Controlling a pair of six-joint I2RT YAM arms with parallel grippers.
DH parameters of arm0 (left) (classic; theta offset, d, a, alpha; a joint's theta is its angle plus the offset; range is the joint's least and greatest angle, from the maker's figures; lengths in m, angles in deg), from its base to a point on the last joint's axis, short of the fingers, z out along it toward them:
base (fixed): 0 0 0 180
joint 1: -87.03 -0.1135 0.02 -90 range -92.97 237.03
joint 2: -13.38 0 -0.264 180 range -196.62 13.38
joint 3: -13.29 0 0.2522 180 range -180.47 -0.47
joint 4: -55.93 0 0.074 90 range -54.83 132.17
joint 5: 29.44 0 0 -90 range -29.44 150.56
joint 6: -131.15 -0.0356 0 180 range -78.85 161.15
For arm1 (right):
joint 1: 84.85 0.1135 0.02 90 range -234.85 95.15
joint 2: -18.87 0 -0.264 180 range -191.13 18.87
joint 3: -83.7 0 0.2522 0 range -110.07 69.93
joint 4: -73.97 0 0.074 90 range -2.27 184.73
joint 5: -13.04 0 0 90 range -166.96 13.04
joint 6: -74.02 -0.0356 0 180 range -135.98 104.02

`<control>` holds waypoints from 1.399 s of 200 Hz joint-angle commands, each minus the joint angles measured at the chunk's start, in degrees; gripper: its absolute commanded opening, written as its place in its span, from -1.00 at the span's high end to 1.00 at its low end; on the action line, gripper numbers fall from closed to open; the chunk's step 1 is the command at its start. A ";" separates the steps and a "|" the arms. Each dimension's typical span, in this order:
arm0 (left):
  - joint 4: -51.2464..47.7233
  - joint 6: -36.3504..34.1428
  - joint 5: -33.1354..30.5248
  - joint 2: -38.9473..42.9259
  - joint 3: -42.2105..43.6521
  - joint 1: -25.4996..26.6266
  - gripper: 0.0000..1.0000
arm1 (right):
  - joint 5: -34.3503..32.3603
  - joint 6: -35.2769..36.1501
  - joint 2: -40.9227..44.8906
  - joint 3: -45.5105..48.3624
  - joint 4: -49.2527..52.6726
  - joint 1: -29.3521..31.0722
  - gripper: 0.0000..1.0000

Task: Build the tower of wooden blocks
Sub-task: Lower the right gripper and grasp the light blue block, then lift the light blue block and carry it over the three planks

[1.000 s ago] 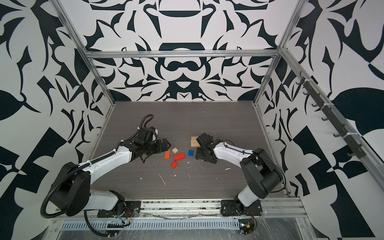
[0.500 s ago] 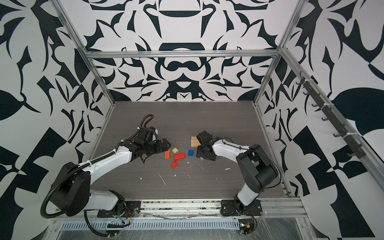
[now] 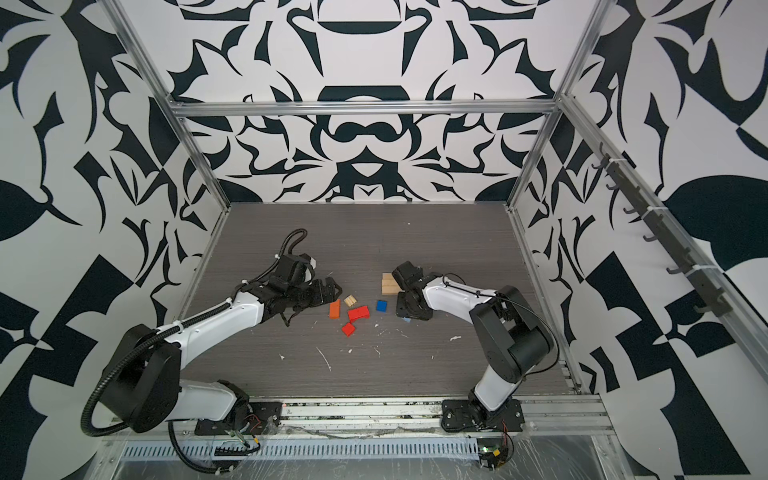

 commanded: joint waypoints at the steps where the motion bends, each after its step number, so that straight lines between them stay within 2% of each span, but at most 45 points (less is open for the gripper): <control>1: -0.61 -0.21 -0.20 0.60 -1.25 0.16 -0.95 | -2.22 0.82 0.56 -0.85 2.62 -0.22 0.14; 62: -0.60 -0.05 -0.14 0.60 -1.31 0.26 -0.95 | -4.86 1.68 2.04 -0.31 4.48 -0.15 0.21; 159: -0.60 -0.18 -0.16 0.16 -1.68 0.61 -0.95 | -6.31 3.11 3.14 -0.77 5.16 -0.09 0.49; 222: -0.10 0.27 0.76 -0.38 -1.87 0.66 -0.95 | -6.54 3.90 6.42 -0.30 3.79 -0.18 0.51; 280: 0.84 0.65 1.47 -0.28 -1.42 0.70 -0.96 | -9.26 6.10 5.73 -5.20 7.30 -0.15 0.55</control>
